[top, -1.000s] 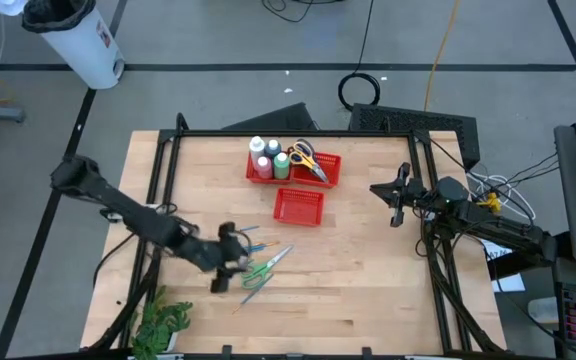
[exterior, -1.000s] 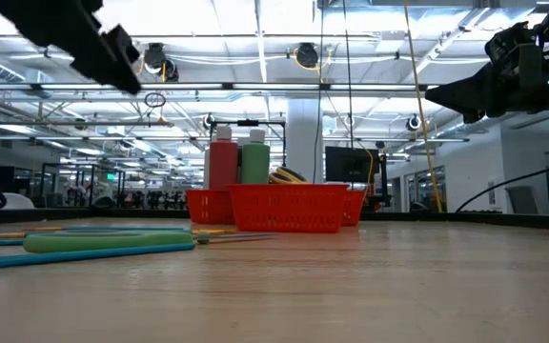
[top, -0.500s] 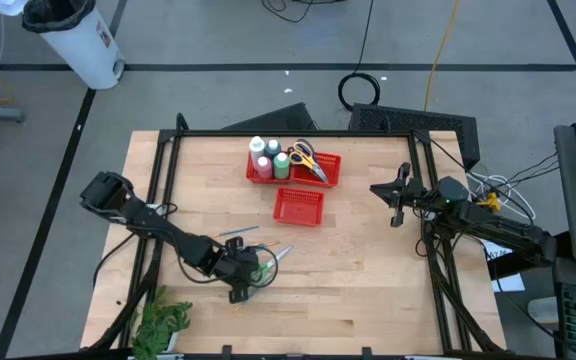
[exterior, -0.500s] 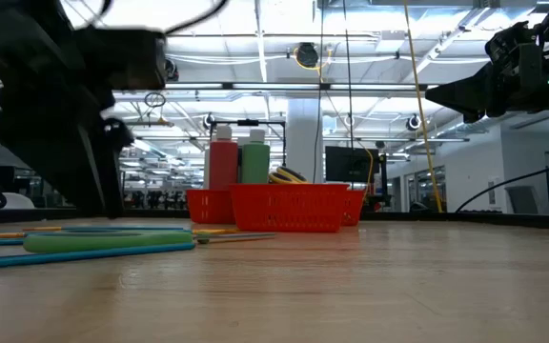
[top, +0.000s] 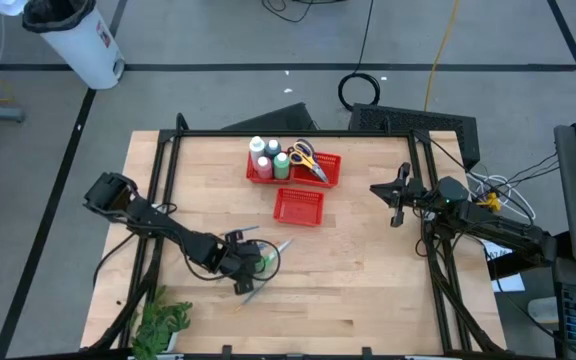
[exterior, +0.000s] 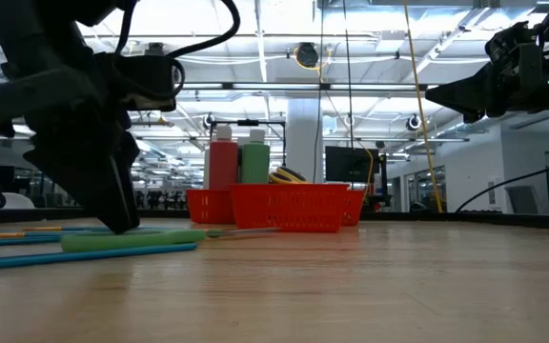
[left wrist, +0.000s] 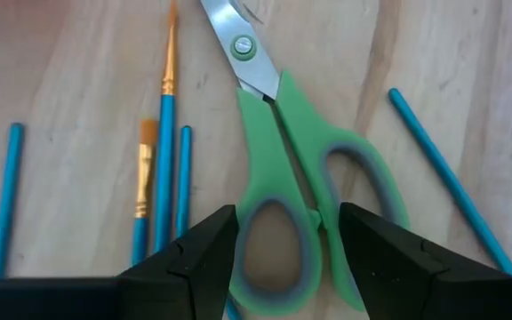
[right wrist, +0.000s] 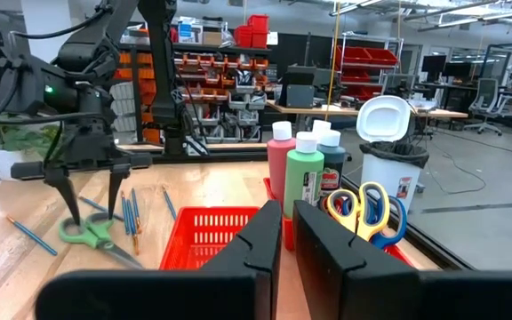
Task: Pick & Place Paint Supplies
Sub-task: Put the green scissors into the top right red bin
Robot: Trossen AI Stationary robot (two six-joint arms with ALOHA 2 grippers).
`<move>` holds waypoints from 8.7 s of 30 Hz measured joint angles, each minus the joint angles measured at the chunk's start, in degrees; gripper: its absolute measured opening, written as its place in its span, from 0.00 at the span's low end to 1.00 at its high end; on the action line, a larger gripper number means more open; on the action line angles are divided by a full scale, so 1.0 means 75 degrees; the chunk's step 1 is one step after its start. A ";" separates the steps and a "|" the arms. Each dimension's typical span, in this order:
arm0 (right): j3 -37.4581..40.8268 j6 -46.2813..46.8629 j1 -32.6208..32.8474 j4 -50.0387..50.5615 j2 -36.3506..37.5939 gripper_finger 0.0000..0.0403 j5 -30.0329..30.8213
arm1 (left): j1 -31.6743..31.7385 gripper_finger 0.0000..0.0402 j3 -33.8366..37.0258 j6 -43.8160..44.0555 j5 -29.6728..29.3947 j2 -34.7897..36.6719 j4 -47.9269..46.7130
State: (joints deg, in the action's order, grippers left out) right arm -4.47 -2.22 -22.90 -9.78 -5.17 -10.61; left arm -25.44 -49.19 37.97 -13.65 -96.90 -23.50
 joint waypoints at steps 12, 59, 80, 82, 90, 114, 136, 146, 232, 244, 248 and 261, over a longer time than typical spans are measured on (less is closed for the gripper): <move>0.0003 0.0001 0.0000 -0.0001 0.0001 0.06 0.0000 | 0.0085 0.52 -0.0921 -0.0618 0.0204 0.0062 -0.1558; 0.0003 0.0000 0.0000 0.0000 -0.0006 0.06 0.0000 | 0.0168 0.52 -0.0584 0.0993 0.0813 -0.0295 -0.1622; 0.0003 0.0000 0.0000 -0.0002 -0.0006 0.06 0.0002 | 0.0177 0.52 -0.0577 0.0761 0.0968 -0.0667 -0.1455; 0.0003 0.0000 0.0000 0.0000 -0.0006 0.06 0.0002 | 0.0177 0.50 -0.0577 0.0717 0.0984 -0.0667 -0.1442; 0.0003 0.0000 0.0000 -0.0001 -0.0006 0.06 0.0002 | 0.0169 0.27 -0.0577 0.0689 0.1049 -0.0667 -0.1303; 0.0003 0.0000 0.0000 -0.0003 -0.0005 0.06 0.0001 | 0.0057 0.19 -0.1307 0.0001 0.0681 -0.0754 -0.2176; 0.0003 0.0000 0.0000 0.0000 -0.0006 0.06 0.0003 | 0.0008 0.19 -0.3054 -0.1657 -0.1103 -0.0740 -0.3708; 0.0003 -0.0003 0.0000 0.0000 -0.0003 0.06 0.0001 | 0.0005 0.19 -0.4094 -0.3290 -0.1353 -0.0731 -0.3857; -0.1214 0.1186 0.3551 -0.3978 -0.4499 0.52 0.1839 | 0.1517 0.19 -0.5013 -0.6824 -0.2242 -0.0717 -0.3124; -0.3505 0.0658 0.4621 -0.1835 -0.6579 0.52 0.3335 | 0.1517 0.19 -0.5013 -0.6644 -0.2186 -0.0717 -0.3492; -0.4344 0.0783 0.4619 -0.0977 -0.7263 0.52 0.3409 | 0.1517 0.19 -0.5013 -0.6625 -0.2188 -0.0717 -0.3532; -0.5429 -0.0404 0.4619 -0.0525 -0.8945 0.52 0.3388 | 0.1526 0.19 -0.5013 -0.6393 -0.2186 -0.0717 -0.3763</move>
State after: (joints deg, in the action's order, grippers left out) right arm -45.19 -5.25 11.75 -13.72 -72.26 14.80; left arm -14.00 -86.78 -9.98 -30.04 -102.28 -51.72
